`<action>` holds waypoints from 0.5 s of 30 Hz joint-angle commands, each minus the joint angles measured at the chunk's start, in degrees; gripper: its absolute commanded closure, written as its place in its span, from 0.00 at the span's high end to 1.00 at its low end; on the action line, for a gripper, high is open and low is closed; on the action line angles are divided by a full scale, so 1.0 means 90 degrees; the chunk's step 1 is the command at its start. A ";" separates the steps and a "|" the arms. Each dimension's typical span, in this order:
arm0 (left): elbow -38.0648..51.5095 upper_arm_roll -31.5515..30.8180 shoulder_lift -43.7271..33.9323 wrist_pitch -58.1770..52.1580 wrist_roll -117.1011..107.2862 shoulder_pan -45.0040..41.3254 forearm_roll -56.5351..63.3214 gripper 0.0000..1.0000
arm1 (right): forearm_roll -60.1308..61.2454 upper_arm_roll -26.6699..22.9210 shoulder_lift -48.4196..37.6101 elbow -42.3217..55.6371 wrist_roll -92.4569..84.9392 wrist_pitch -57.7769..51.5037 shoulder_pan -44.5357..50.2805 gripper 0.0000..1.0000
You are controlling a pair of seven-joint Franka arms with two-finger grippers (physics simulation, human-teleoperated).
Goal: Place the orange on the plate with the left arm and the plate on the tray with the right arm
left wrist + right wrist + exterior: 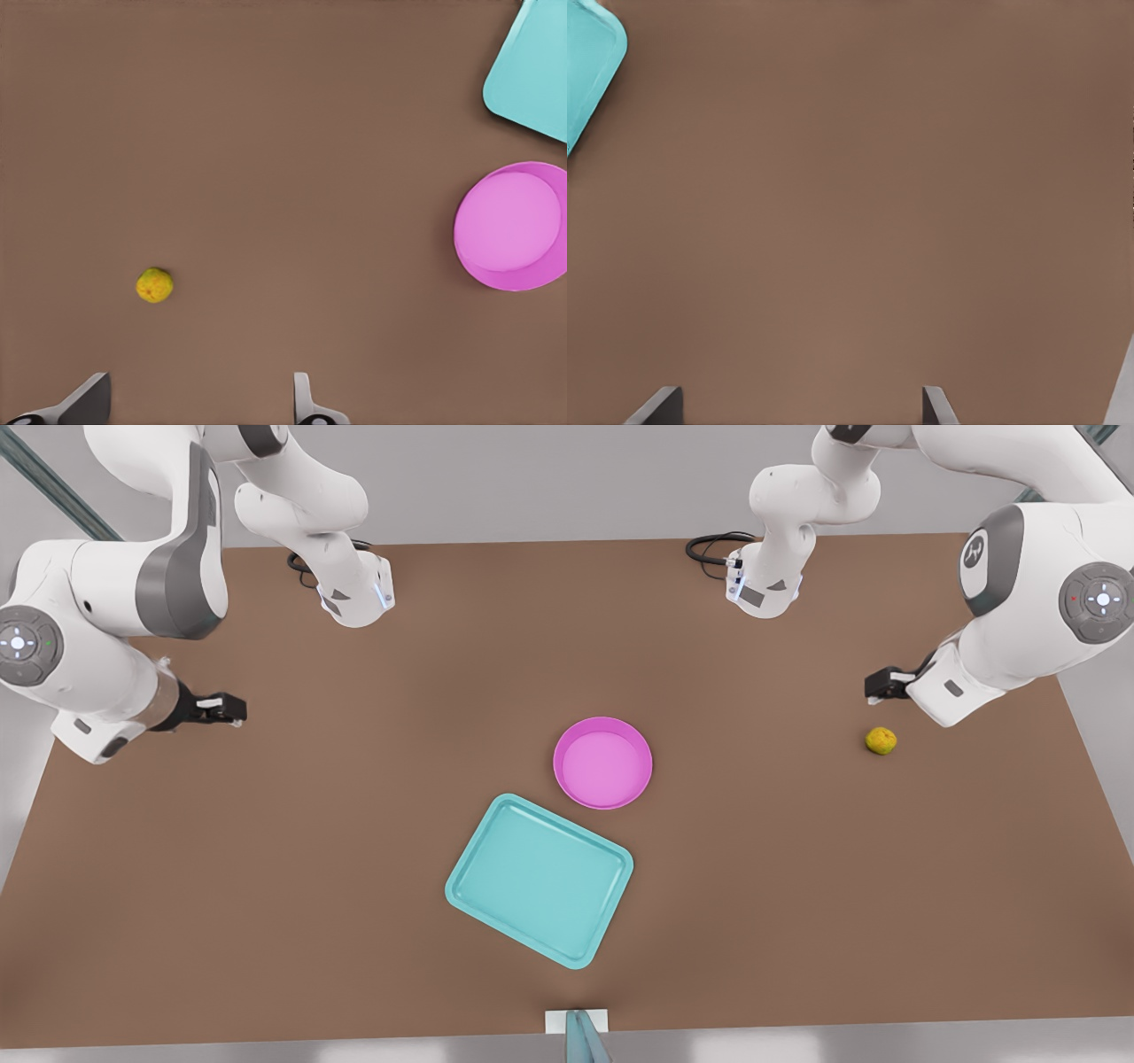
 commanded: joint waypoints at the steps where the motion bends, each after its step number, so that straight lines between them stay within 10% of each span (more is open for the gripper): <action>1: -0.0011 0.0045 -0.0014 0.0213 -0.0097 0.0003 0.0019 1.00 | 0.0010 -0.0001 -0.0008 0.0002 -0.0276 0.0603 0.0001 1.00; 15: -0.4103 0.0895 0.1197 0.5858 0.2491 0.1634 -0.0059 1.00 | 0.0049 -0.0011 -0.0008 -0.0066 -0.0276 0.0593 -0.0077 1.00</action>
